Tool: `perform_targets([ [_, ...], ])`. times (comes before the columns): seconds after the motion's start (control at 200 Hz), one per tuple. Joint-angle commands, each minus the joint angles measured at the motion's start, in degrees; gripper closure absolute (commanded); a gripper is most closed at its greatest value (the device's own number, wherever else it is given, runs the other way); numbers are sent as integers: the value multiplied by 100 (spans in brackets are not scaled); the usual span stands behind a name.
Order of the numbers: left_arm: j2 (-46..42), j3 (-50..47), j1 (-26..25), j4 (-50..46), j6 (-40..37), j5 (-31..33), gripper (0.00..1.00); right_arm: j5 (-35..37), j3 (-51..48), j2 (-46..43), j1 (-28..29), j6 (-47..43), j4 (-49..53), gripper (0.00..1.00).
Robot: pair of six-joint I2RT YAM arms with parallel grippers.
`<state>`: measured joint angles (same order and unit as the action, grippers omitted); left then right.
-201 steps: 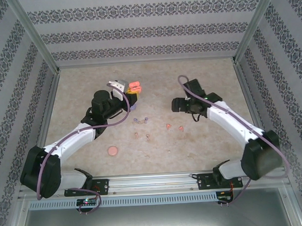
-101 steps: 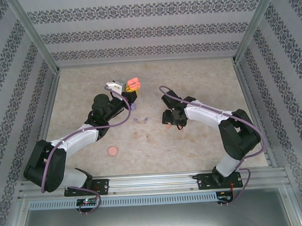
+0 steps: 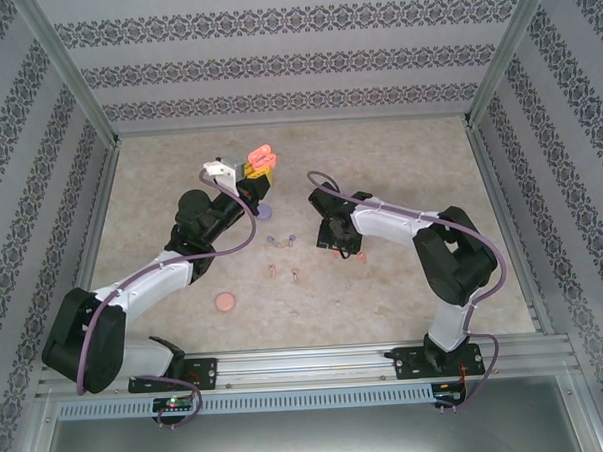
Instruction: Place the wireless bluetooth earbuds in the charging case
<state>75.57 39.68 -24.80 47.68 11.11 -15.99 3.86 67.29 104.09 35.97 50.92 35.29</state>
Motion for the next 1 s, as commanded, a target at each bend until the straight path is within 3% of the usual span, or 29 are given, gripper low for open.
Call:
perform_targets([
  [0.0, -170, -117, -70, 414, -114, 93, 100, 248, 186, 143, 87, 228, 232, 46],
  [0.994, -276, -156, -72, 393, -190, -23, 100, 303, 206, 542, 185, 392, 196, 57],
])
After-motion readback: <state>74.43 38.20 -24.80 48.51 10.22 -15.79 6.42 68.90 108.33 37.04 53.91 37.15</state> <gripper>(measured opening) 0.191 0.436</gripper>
